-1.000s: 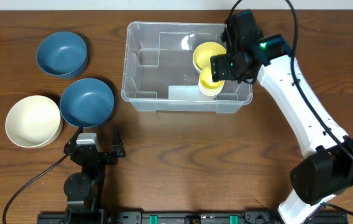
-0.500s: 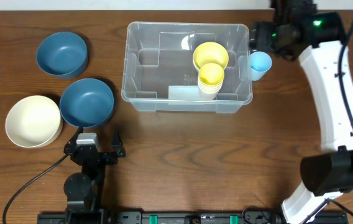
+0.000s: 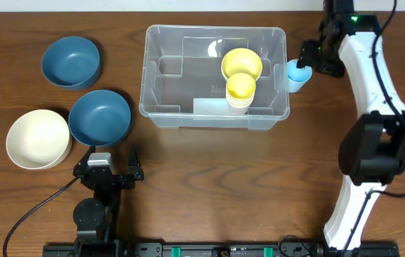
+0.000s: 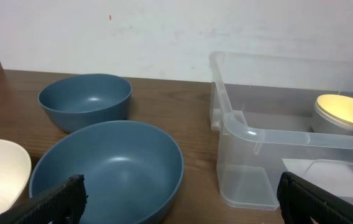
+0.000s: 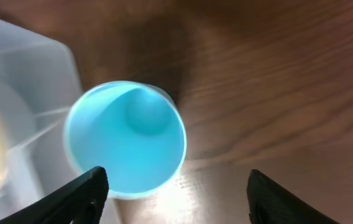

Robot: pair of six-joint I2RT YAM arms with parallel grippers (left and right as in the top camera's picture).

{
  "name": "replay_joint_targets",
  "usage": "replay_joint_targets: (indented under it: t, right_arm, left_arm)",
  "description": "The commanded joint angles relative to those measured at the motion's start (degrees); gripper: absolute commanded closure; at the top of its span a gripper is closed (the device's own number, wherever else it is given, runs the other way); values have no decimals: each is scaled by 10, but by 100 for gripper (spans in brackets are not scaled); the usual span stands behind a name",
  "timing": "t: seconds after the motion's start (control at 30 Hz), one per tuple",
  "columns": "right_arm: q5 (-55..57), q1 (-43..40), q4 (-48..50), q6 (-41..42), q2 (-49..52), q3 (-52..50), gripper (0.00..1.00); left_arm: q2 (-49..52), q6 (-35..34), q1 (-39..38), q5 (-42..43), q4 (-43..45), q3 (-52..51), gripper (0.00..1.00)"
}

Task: Pack container
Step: 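Move the right gripper to the light blue cup and grasp its rim, then carry the light blue cup into the container and stack it on top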

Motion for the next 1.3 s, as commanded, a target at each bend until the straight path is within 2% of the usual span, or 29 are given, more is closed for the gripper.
replay_joint_targets:
  t: [0.0,0.07,0.17,0.23,0.4,0.63,0.87,1.1,1.27]
  right_arm:
    - [-3,-1,4,14,34,-2,38]
    - [-3,-2,7,18,47,-2,52]
    - [-2,-4,10,29,52,-2,78]
    - [-2,-8,12,35,51,-2,87]
    - [-3,-23,2,39,51,-2,99]
    - [-3,-47,-36,38,27,-2,99]
    - [-3,-48,-56,1,-100,-2,99]
    - [-7,26,-58,-16,-241,-2,99]
    - [-7,105,-61,-15,-268,-2,98]
  left_arm:
    - [-3,8,2,2,-21,-9,2]
    - [-3,8,2,2,-21,-9,2]
    - [-3,8,2,2,-21,-9,2]
    - [-3,8,2,2,-21,-9,2]
    - [-3,8,2,2,-21,-9,2]
    - [-3,8,2,2,-21,-9,2]
    - [-3,8,2,2,-21,-9,2]
    - [-3,8,2,2,-21,-9,2]
    - [-3,8,2,2,-21,-9,2]
